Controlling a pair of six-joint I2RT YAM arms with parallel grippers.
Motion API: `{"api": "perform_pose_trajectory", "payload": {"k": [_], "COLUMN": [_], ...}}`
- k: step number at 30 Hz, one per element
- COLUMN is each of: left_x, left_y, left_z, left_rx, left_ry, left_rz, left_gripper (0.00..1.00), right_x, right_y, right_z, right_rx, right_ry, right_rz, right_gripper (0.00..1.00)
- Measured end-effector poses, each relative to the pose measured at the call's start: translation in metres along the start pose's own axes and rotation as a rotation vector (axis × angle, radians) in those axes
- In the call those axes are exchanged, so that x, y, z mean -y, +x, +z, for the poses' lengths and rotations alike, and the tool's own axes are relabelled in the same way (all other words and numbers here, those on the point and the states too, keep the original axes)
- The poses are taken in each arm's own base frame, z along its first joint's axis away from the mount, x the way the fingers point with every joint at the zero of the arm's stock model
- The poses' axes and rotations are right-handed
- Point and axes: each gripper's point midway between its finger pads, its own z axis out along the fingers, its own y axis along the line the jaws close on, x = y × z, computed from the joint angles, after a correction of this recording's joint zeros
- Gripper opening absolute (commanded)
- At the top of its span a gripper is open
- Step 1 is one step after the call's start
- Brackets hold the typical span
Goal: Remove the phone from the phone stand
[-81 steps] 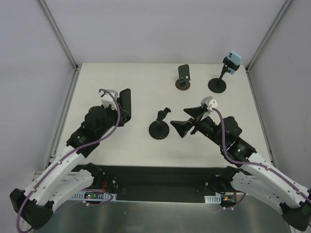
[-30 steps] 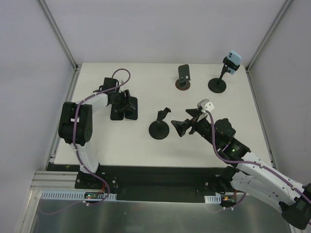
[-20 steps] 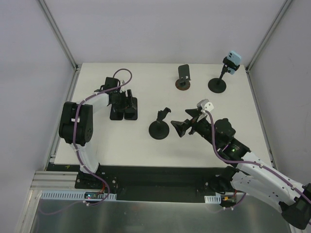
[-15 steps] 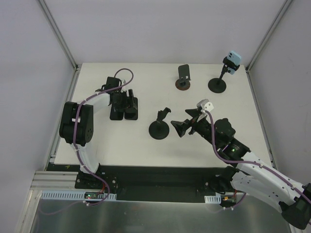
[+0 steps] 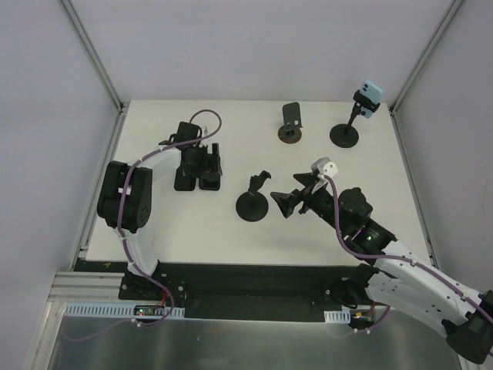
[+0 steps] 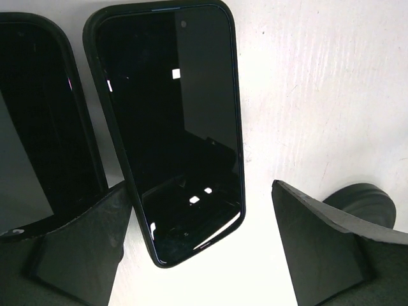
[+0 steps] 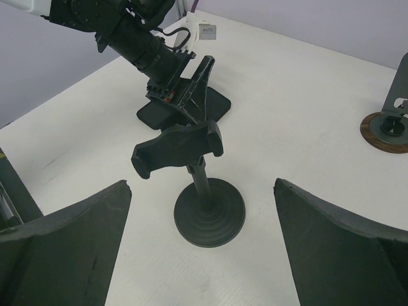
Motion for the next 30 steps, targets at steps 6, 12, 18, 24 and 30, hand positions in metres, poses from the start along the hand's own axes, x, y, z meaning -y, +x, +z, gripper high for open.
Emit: {"api": "perform_pose_trajectory", "payload": {"k": [6,12,18,24,30], "left_x": [-0.004,-0.002,0.006,0.019,0.031], "left_y": [0.001,-0.009,-0.021,-0.029,-0.023], "left_z": [0.001,-0.024,-0.087,-0.173,-0.261], "left_rx": [0.012,0.088,0.247,0.447,0.667], "left_ry": [-0.075,-0.146,-0.162,-0.147,-0.107], "left_rz": [0.03,0.058,0.071,0.091,0.16], "left_gripper": [0.98,0.99,0.99,0.99,0.99], "right_x": [0.0,0.001,0.002,-0.007,-0.017], "right_y": [0.0,0.0,0.003,0.02,0.022], "right_z": [0.0,0.0,0.001,0.009,0.024], "right_rx": [-0.002,-0.001,-0.01,-0.071,-0.127], "right_ry": [0.0,0.001,0.001,-0.067,-0.142], "right_rz": [-0.002,-0.013,-0.029,-0.081,-0.145], "right_gripper": [0.96,0.96,0.96,0.96,0.96]}}
